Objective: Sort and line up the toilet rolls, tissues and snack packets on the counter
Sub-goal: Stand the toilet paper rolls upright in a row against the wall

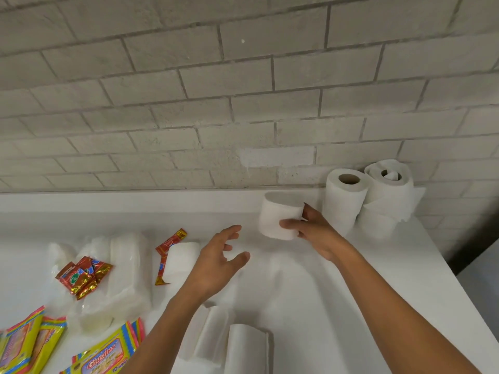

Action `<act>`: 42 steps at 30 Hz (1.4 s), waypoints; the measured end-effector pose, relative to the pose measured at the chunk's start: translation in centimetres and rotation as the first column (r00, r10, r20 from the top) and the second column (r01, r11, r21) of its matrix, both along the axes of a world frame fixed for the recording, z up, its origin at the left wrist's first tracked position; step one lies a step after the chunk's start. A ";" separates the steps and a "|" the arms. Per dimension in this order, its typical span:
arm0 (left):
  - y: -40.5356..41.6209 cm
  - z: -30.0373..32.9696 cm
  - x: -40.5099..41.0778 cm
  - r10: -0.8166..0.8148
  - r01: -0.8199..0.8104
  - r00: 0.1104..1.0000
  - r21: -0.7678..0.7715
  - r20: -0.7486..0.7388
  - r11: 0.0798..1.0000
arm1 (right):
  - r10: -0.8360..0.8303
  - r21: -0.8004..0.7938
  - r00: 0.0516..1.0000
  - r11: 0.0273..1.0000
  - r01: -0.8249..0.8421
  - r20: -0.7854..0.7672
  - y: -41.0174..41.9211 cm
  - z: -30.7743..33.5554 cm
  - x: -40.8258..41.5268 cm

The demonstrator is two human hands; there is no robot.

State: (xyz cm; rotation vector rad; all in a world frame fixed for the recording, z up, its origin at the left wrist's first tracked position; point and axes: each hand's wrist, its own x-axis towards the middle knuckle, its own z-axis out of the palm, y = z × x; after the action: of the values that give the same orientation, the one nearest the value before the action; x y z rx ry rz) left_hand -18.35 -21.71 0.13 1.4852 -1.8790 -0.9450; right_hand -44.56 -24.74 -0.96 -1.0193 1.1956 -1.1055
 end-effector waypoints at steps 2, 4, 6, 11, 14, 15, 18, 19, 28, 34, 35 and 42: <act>-0.3 -0.8 1.3 0.069 -0.069 0.996 -0.007 0.050 0.998 | -0.083 -0.025 0.995 0.996 0.082 -0.050 -1.9 0.2 -0.2; -0.7 -1.7 2.6 0.141 -0.140 0.984 -0.013 0.110 0.990 | -0.164 -0.067 0.979 0.985 0.156 -0.120 -4.0 -0.1 -0.4; -1.3 -2.5 3.8 0.199 -0.201 0.967 -0.002 0.162 0.980 | -0.220 -0.096 0.958 0.974 0.205 -0.182 -6.0 -0.6 -0.5; -3.1 -4.1 6.7 0.292 -0.311 0.903 0.011 0.315 0.950 | -0.254 -0.101 0.923 0.967 0.234 -0.290 -9.5 -1.2 -1.2; -4.1 -4.8 8.3 0.322 -0.359 0.857 0.016 0.403 0.933 | -0.261 -0.093 0.911 0.965 0.244 -0.320 -10.6 -1.7 -1.6; -4.5 -5.0 8.6 0.326 -0.370 0.845 0.023 0.424 0.929 | -0.261 -0.094 0.906 0.965 0.244 -0.333 -10.9 -1.8 -1.8; -5.5 -5.5 9.5 0.338 -0.401 0.813 0.035 0.474 0.916 | -0.271 -0.101 0.901 0.963 0.251 -0.340 -11.2 -2.1 -1.7; -5.8 -5.7 9.7 0.343 -0.414 0.806 0.045 0.481 0.909 | -0.273 -0.102 0.902 0.962 0.254 -0.335 -11.2 -2.1 -1.7; -7.0 -7.2 10.7 0.373 -0.481 0.820 0.169 0.434 0.860 | -0.269 -0.101 0.891 0.963 0.249 -0.366 -11.8 -2.4 -0.5; -7.9 -8.4 12.0 0.439 -0.513 0.854 0.313 0.280 0.799 | -0.262 -0.087 0.891 0.965 0.247 -0.372 -11.2 -2.3 -0.5; -8.0 -8.5 12.1 0.457 -0.525 0.849 0.319 0.265 0.789 | -0.281 -0.094 0.885 0.960 0.265 -0.372 -10.8 -2.3 -0.4; -6.6 -7.4 10.2 0.487 -0.519 0.855 0.335 0.179 0.787 | -0.371 -0.053 0.844 0.923 0.381 -0.387 -4.3 -3.0 1.7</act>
State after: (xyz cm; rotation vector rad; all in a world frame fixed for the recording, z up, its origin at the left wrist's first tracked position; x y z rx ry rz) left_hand -8.13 -28.36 -7.27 2.1443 -1.2665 -1.0149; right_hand -42.89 -29.02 -4.00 -1.0399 1.7896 -1.2157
